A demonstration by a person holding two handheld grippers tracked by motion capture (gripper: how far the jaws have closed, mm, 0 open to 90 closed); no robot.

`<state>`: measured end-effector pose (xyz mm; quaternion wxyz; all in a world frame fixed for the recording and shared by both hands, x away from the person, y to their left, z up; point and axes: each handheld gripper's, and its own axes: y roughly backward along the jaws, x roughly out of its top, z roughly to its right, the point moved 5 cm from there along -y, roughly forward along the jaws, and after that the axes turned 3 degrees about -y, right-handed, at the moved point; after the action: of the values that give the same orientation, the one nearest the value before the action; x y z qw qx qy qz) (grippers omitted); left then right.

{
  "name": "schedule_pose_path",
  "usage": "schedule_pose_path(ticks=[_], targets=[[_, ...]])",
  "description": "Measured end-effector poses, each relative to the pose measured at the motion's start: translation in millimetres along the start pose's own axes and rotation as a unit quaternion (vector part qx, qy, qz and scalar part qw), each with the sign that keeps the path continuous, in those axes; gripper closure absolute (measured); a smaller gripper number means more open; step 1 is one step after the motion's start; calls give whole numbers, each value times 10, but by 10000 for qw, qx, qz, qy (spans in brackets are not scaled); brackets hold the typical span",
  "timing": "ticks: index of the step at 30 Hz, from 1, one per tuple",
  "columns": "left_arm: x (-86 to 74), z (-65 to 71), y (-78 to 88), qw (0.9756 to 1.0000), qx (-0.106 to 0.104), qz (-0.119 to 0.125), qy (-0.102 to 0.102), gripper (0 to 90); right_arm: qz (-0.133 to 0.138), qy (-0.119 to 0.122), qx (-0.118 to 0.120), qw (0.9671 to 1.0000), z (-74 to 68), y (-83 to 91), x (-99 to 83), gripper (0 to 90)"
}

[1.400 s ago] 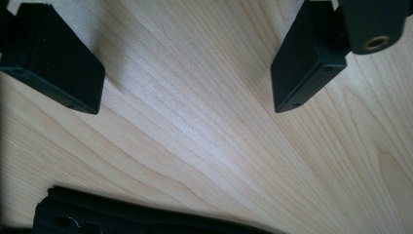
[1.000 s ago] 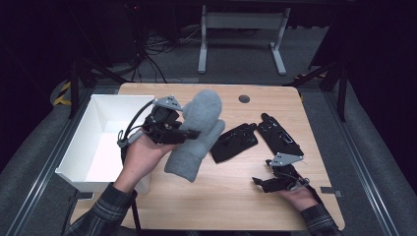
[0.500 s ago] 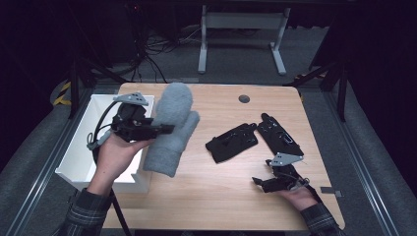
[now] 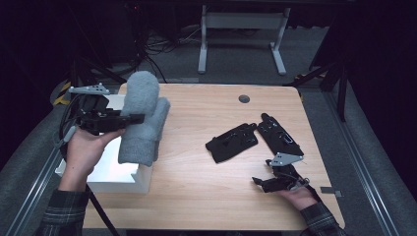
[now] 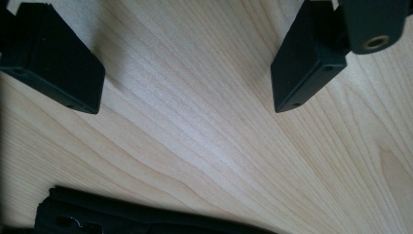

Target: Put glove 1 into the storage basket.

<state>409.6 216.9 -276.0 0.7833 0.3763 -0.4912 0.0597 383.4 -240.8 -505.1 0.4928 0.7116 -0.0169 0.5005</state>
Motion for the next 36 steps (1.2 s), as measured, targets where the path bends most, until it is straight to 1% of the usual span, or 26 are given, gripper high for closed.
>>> schedule_pose_path(ticks=[2, 5, 6, 8, 10, 12, 14, 17, 19, 20, 21, 23, 24, 25, 26, 27, 28, 29, 30, 32, 35, 36], targets=[[2, -37, 33, 10000, 51, 15, 6, 726, 2, 0, -1, 10000, 1, 0, 0, 125], [23, -96, 81, 9998, 160, -48, -71, 726, 1, -2, -5, 10000, 3, -1, 1, 125], [23, -96, 81, 9998, 160, -48, -71, 726, 1, -4, -5, 10000, 3, -1, 1, 125], [28, -142, 93, 9997, 222, -70, -74, 726, 4, -5, -2, 10000, 3, -1, 2, 125], [20, -202, 95, 9995, 282, -100, -90, 726, 6, -4, 0, 10000, 4, -1, 2, 125], [0, -299, 105, 9993, 357, -118, -27, 726, 5, -4, 0, 10000, 4, -1, 2, 125], [-17, -383, 121, 9992, 378, -117, 5, 726, 5, -5, 0, 10000, 3, -1, 2, 125], [-46, -481, 141, 9987, 496, -132, 23, 726, 5, -5, -2, 10000, 3, -1, 1, 125], [-65, -546, 155, 9986, 515, -107, 62, 726, 1, -1, -8, 10000, 4, -1, 1, 125], [-96, -613, 151, 9979, 619, -161, 74, 726, 6, -3, -3, 10000, 3, -2, 1, 125], [-96, -613, 151, 9979, 619, -161, 74, 726, 6, -3, -3, 10000, 3, -2, 1, 125], [-164, -699, 110, 9962, 795, -343, 70, 726, 1, -3, -7, 10000, 3, -1, 1, 125], [-188, -730, 96, 9957, 824, -406, 64, 727, 2, -2, -7, 10000, 3, -1, 1, 125], [-220, -769, 78, 9953, 853, -440, 106, 727, 2, -2, -7, 10000, 3, -1, 1, 125], [-275, -837, 48, 9957, 790, -424, 229, 726, 1, -2, -7, 10000, 3, -1, 1, 125], [-310, -869, 27, 9958, 734, -447, 303, 726, 2, -1, -7, 10000, 3, -1, 1, 125], [-347, -897, -5, 9953, 747, -498, 363, 726, 0, -1, -8, 10000, 3, -1, 1, 125], [-347, -897, -5, 9953, 747, -498, 363, 726, 0, -1, -8, 10000, 3, -1, 1, 125], [-398, -931, -53, 9944, 763, -588, 429, 726, 1, 0, -8, 10000, 3, -1, 1, 125], [-489, -979, -150, 9936, 699, -705, 547, 726, 1, -1, -7, 10000, 3, -1, 1, 125], [-633, -1060, -308, 9906, 731, -920, 696, 725, -1, -1, -8, 10000, 3, -1, 1, 125], [-667, -1079, -345, 9901, 736, -939, 743, 725, -1, 0, -9, 10000, 3, -1, 1, 125]])
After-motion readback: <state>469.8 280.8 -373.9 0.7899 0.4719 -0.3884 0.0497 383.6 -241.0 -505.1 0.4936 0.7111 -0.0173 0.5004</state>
